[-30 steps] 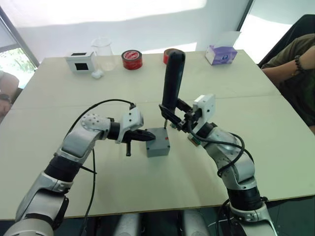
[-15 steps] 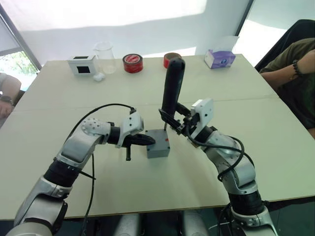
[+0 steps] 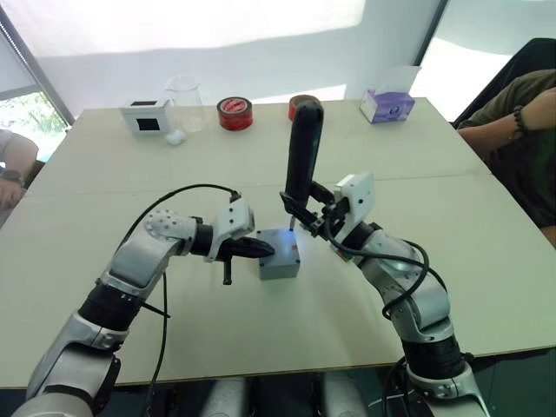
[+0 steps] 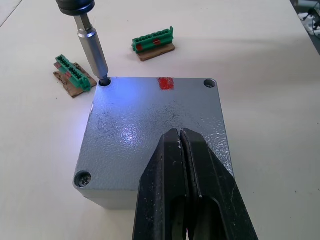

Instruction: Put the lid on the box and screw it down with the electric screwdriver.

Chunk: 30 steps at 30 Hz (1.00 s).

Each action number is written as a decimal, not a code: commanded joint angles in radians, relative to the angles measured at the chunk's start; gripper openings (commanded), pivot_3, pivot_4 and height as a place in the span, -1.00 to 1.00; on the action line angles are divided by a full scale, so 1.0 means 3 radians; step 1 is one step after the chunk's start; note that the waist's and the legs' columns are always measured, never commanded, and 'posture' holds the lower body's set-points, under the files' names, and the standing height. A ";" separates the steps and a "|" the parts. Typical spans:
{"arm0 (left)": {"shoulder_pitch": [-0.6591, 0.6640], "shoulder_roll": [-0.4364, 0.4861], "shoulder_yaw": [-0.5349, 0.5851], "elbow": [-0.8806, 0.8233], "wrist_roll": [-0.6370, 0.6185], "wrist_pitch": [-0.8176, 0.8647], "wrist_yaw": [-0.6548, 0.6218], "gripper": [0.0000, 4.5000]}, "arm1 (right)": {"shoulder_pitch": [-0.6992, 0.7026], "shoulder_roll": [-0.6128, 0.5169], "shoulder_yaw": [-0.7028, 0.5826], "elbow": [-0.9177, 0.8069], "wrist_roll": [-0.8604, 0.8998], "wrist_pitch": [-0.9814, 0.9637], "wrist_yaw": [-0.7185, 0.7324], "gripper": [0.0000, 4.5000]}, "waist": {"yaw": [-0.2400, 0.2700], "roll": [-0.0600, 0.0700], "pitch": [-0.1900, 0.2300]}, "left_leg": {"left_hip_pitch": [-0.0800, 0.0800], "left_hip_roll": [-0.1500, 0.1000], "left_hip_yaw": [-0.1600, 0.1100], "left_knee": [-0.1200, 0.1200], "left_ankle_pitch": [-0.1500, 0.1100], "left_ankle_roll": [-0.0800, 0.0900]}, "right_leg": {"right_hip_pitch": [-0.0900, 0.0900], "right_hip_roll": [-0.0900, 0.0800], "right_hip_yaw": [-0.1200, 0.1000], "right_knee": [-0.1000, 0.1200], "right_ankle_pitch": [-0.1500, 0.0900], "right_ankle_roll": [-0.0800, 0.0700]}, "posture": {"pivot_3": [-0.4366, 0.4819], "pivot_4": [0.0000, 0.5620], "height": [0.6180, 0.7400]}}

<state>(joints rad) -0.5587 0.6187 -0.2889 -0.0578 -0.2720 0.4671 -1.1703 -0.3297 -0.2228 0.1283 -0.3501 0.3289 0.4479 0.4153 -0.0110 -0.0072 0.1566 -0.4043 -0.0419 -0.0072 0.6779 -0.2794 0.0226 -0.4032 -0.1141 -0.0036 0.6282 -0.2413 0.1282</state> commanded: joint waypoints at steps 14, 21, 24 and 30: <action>0.0097 0.0000 -0.0046 -0.0045 0.0045 0.0053 0.0014 -1.00 | 0.0304 -0.0052 0.0130 0.0432 -0.0135 0.0275 -0.0058 -0.21 | 0.0000 -0.0003 -0.0030 | 0.0065 0.0000 0.0001 -0.0048 -0.0001 0.0000 | 0.0045 -0.0005 -0.0002 -0.0043 -0.0007 -0.0011 | -0.05 -0.47 1.00; 0.0106 -0.0010 -0.0051 -0.0037 0.0044 0.0051 0.0027 -1.00 | 0.0300 -0.0073 0.0151 0.0393 -0.0152 0.0256 -0.0026 -0.21 | 0.0001 -0.0003 -0.0032 | 0.0065 0.0000 0.0000 -0.0049 -0.0001 -0.0001 | 0.0045 -0.0008 -0.0002 -0.0045 -0.0007 -0.0011 | -0.05 -0.47 1.00; 0.0110 -0.0011 -0.0049 -0.0028 0.0041 0.0042 0.0028 -1.00 | 0.0282 -0.0089 0.0150 0.0358 -0.0155 0.0257 -0.0010 -0.21 | 0.0001 -0.0003 -0.0033 | 0.0065 0.0000 0.0000 -0.0049 -0.0001 -0.0001 | 0.0045 -0.0010 -0.0002 -0.0045 -0.0007 -0.0011 | -0.05 -0.47 1.00; 0.0127 -0.0014 -0.0040 0.0008 0.0041 0.0014 0.0035 -1.00 | 0.0171 -0.0189 0.0074 0.0172 -0.0107 0.0270 0.0060 -0.21 | 0.0003 -0.0003 -0.0033 | 0.0064 0.0000 0.0000 -0.0052 -0.0002 -0.0001 | 0.0045 -0.0014 -0.0003 -0.0048 -0.0007 -0.0012 | -0.05 -0.47 1.00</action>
<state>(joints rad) -0.5372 0.6125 -0.2949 -0.0602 -0.2703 0.4701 -1.1585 -0.3157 -0.2444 0.1352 -0.3523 0.3186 0.4527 0.4236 -0.0100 -0.0081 0.1468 -0.3851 -0.0420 -0.0073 0.6623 -0.2800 0.0223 -0.3899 -0.1184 -0.0046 0.6137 -0.2435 0.1245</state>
